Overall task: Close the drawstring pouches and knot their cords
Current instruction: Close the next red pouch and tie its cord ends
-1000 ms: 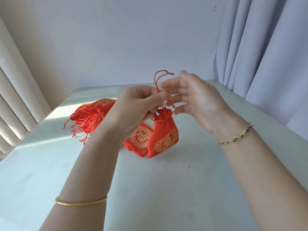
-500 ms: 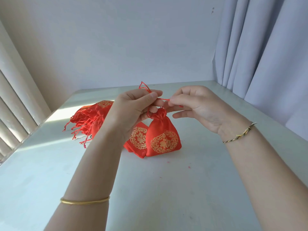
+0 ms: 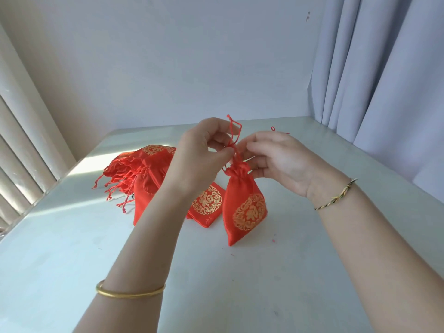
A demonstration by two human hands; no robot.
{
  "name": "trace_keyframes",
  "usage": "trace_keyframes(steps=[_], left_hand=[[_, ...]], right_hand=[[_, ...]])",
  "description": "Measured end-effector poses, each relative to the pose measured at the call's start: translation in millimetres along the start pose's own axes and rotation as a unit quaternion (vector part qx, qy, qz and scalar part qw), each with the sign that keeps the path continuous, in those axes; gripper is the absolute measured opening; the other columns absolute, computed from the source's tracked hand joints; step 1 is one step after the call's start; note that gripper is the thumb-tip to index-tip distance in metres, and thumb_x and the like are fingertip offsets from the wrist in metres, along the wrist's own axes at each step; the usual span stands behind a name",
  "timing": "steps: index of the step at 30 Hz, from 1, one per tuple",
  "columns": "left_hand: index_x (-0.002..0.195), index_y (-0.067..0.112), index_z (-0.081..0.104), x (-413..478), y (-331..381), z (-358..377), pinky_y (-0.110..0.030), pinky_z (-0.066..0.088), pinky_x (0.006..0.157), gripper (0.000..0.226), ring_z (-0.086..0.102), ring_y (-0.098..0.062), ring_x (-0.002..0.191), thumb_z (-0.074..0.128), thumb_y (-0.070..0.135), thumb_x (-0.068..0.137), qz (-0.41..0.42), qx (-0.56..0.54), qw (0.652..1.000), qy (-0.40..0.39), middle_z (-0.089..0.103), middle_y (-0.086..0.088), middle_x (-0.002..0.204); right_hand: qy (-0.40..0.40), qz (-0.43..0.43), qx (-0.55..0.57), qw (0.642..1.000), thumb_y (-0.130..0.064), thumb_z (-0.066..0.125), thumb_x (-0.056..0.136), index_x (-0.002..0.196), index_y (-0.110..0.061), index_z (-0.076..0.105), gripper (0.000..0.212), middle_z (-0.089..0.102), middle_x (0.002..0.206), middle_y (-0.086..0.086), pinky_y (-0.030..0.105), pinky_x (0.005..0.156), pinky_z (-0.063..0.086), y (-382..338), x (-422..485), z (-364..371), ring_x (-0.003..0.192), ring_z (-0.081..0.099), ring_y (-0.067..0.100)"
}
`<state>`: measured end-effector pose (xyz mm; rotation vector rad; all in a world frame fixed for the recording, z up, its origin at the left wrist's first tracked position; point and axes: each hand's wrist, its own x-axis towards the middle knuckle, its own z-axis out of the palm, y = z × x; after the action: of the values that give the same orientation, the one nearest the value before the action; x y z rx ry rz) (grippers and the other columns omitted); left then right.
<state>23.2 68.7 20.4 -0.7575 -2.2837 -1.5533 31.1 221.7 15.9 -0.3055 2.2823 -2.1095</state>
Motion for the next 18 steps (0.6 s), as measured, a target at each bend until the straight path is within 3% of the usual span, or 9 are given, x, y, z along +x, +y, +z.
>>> trace_keyframes(steps=[4, 8, 13, 18], left_hand=[[0.093, 0.022, 0.064, -1.4, 0.6, 6.5, -0.023, 0.052, 0.066, 0.029, 0.057, -0.001, 0.072, 0.060, -0.003, 0.080, 0.037, 0.035, 0.998, 0.039, 0.061, 0.011, 0.081], [0.083, 0.027, 0.063, -2.3, 0.3, 8.3, -0.027, 0.053, 0.060, 0.026, 0.056, 0.001, 0.065, 0.062, 0.001, 0.083, 0.043, 0.029, 0.997, 0.052, 0.062, 0.015, 0.074], [0.077, 0.028, 0.064, -2.2, -1.6, 10.3, -0.018, 0.048, 0.058, 0.026, 0.057, 0.001, 0.061, 0.062, 0.003, 0.083, 0.018, 0.017, 0.999, 0.045, 0.065, 0.012, 0.073], [0.082, 0.015, 0.069, -1.3, -5.2, 9.3, -0.012, 0.048, 0.057, 0.015, 0.062, 0.001, 0.058, 0.065, 0.000, 0.082, -0.034, -0.072, 0.997, 0.019, 0.068, 0.006, 0.069]], right_hand=[[-0.037, 0.022, 0.035, 0.998, -0.005, 0.042, 0.094, 0.087, -0.011, 0.060, 0.019, 0.060, 0.078, 0.002, 0.023, 0.058, 0.044, 1.1, -0.3, 1.9, 0.063, 0.057, 0.014], [-0.046, 0.030, 0.050, 0.997, -0.013, 0.051, 0.092, 0.100, -0.011, 0.055, 0.009, 0.060, 0.080, 0.000, 0.022, 0.061, 0.044, 5.8, 2.0, -0.6, 0.067, 0.057, 0.012], [-0.041, 0.031, 0.080, 0.995, -0.013, 0.048, 0.093, 0.085, -0.014, 0.059, 0.013, 0.062, 0.080, 0.002, 0.026, 0.066, 0.046, 6.7, 2.5, -2.8, 0.069, 0.059, 0.014], [0.029, 0.045, 0.117, 0.992, -0.012, 0.041, 0.092, 0.068, -0.013, 0.053, 0.027, 0.063, 0.068, 0.002, 0.028, 0.062, 0.052, 3.2, 4.1, -4.4, 0.063, 0.062, 0.016]])
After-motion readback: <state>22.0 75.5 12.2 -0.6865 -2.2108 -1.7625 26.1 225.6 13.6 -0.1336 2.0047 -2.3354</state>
